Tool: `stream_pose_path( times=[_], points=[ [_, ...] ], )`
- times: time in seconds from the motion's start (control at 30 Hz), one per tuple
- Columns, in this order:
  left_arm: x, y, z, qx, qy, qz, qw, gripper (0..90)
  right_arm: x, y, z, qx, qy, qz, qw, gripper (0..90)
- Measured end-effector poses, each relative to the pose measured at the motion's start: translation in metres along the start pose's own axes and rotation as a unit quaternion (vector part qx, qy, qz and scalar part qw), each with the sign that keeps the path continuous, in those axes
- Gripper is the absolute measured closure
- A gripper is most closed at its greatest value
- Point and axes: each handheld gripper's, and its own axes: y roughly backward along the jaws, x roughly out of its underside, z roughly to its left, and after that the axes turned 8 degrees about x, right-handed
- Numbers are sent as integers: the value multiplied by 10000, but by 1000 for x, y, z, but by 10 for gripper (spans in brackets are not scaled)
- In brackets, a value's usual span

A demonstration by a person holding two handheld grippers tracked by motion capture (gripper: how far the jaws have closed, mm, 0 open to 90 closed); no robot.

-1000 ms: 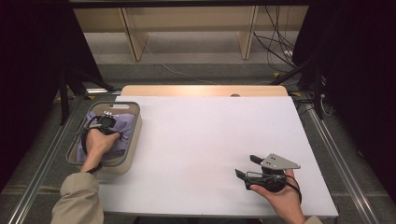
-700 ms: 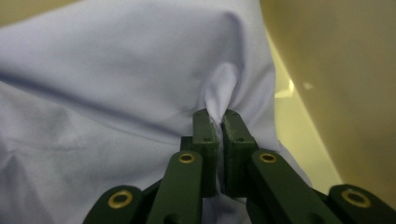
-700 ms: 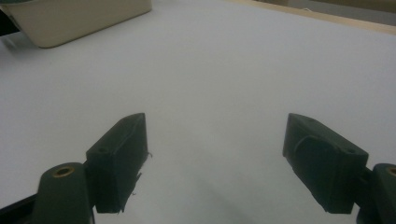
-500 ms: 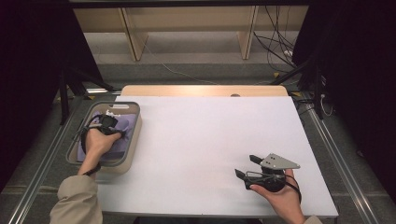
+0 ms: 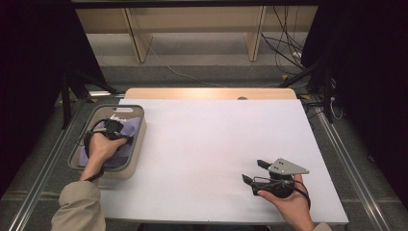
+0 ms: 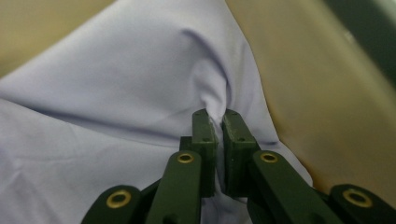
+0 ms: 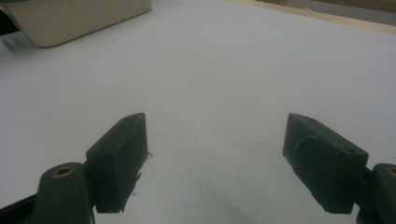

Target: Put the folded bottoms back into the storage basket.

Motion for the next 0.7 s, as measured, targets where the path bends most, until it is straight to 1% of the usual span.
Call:
stream_pose_path(
  times=[0.1,0.17,0.27,0.37,0.47,0.53,0.6,0.7],
  points=[
    [-1,1,0,-32,-14,-14,10000,804,0,0,0,4,2,-6,10000,229],
    [-3,3,-1,-103,45,-107,9999,750,0,0,0,8,-8,2,10000,228],
    [-7,10,-2,-276,38,-223,9994,644,0,1,0,4,4,-5,10000,229],
    [-11,17,-3,-472,50,-354,9982,595,0,1,0,4,-7,0,10000,229],
    [-13,23,-5,-729,36,-478,9962,611,0,1,0,4,16,-11,10000,228],
    [-15,25,-6,-851,16,-554,9948,659,0,1,0,5,15,-12,10000,229],
    [-15,26,-7,-882,-12,-609,9942,719,0,0,0,4,14,-8,10000,229],
    [-17,24,-9,-871,-16,-703,9937,805,0,0,0,7,11,-6,10000,229]
  ],
)
